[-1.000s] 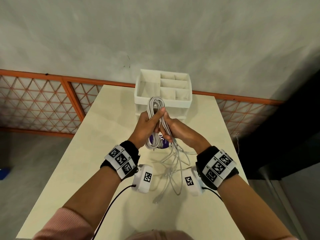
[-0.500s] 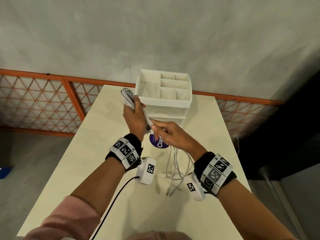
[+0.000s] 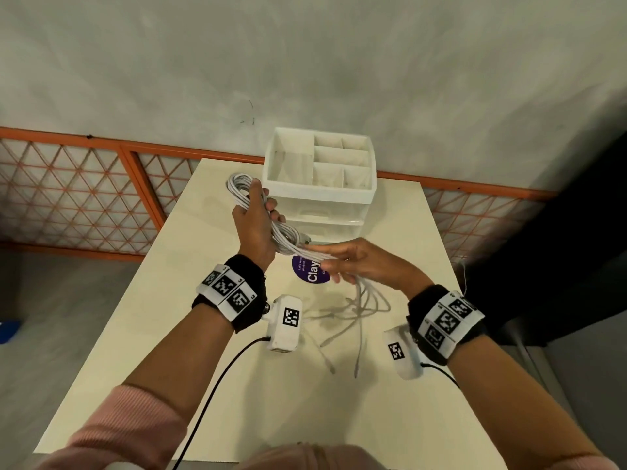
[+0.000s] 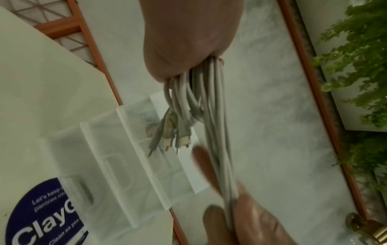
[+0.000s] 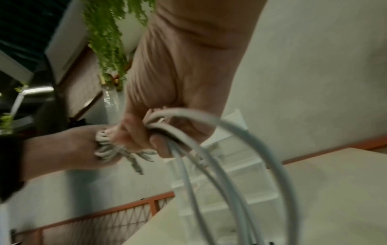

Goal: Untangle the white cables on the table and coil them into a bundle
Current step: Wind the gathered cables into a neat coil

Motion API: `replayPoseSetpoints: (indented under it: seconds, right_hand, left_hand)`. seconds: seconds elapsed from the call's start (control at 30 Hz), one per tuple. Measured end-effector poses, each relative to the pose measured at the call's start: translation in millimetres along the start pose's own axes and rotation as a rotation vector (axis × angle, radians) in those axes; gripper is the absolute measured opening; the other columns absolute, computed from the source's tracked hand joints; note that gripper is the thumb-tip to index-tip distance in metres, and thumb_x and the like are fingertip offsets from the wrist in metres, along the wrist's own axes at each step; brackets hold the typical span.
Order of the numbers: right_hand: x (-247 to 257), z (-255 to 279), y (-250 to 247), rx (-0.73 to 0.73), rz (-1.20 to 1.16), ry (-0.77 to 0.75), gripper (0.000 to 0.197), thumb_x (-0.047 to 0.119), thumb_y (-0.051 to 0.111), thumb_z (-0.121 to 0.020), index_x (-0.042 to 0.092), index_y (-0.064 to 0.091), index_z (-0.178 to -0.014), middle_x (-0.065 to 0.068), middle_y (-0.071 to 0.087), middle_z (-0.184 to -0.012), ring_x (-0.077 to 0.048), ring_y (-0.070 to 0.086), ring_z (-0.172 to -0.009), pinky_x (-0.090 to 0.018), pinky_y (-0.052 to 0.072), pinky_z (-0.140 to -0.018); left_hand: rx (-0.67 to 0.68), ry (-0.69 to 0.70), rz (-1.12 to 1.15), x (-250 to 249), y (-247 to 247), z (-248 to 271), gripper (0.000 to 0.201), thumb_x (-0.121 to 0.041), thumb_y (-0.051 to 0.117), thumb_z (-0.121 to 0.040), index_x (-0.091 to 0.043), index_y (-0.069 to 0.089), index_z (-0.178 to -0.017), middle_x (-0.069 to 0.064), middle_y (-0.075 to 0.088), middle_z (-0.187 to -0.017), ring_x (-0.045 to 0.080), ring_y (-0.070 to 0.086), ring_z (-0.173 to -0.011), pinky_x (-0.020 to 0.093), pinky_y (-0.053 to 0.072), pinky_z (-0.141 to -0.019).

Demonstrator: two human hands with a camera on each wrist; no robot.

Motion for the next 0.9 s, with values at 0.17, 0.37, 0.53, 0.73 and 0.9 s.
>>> replayPoseSetpoints:
  seconds: [0.17, 0.37, 0.53, 0.73, 0.9]
  right_hand:
    - [-1.2, -0.9, -34.0, -0.210, 0.105, 0.040, 0.026, 0.016, 0.065, -0.086, 0.009, 0.070, -0.111, 0.003, 0.055, -0.053, -0.002, 0.037, -0.044, -0.011, 0.027, -0.044]
    - [53.2, -5.2, -41.9, -0.226, 0.301, -0.065, 0.023, 0.014, 0.076, -0.076, 0.007, 0.071, -0.097, -0.002, 0.067, -0.066, 0.003, 0.058, -0.057, -0.007, 0.038, -0.060]
    - [77.2, -9.1, -42.3, -0.324, 0.447, -0.123, 0.057, 0.014, 0.085, -0.063, 0.016, 0.035, -0.090, -0.008, 0.066, -0.075, -0.020, 0.066, -0.072, -0.029, 0.049, -0.065]
    - [97.7, -4.3, -34.4, -0.431, 0.918, -0.141, 0.078, 0.038, 0.087, -0.047, 0.021, 0.028, -0.095, -0.003, 0.061, -0.074, -0.027, 0.056, -0.061, -0.028, 0.034, -0.050]
    - [80.9, -4.9, -42.0, -0.300, 0.725, -0.059, 0.064, 0.046, 0.086, -0.053, 0.019, 0.042, -0.090, 0.004, 0.053, -0.062, -0.015, 0.046, -0.055, -0.033, 0.034, -0.053]
  left_hand:
    - [0.192, 0.055, -0.212, -5.0, 17.7, 9.3, 0.030, -0.034, 0.058, -0.090, -0.017, 0.051, -0.067, -0.009, 0.040, -0.043, 0.007, 0.033, -0.038, 0.024, 0.035, -0.046]
    - [0.394, 0.115, -0.460, 4.2, 43.7, 26.2, 0.032, -0.017, 0.066, -0.085, -0.015, 0.049, -0.059, -0.006, 0.043, -0.043, 0.011, 0.037, -0.037, 0.026, 0.040, -0.048]
    - [0.501, 0.108, -0.504, 5.0, 60.1, 45.7, 0.027, -0.004, 0.054, -0.088, -0.013, 0.061, -0.063, -0.008, 0.063, -0.051, 0.005, 0.060, -0.052, 0.020, 0.050, -0.052]
    - [0.564, -0.038, -0.514, 20.4, 53.5, 54.8, 0.026, -0.014, 0.048, -0.095, -0.004, 0.063, -0.076, 0.009, 0.066, -0.053, 0.020, 0.063, -0.045, 0.029, 0.056, -0.047]
    - [0.675, 0.035, -0.690, 20.1, 49.8, 53.3, 0.029, -0.018, 0.050, -0.095, -0.007, 0.061, -0.071, 0.013, 0.058, -0.051, 0.017, 0.053, -0.036, 0.023, 0.049, -0.045]
Point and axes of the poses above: each hand's wrist, its own z-axis away from the middle knuckle, its own y-axis out of the palm, x = y × z, the point moved 8 cm from there along -z, towards the middle knuckle
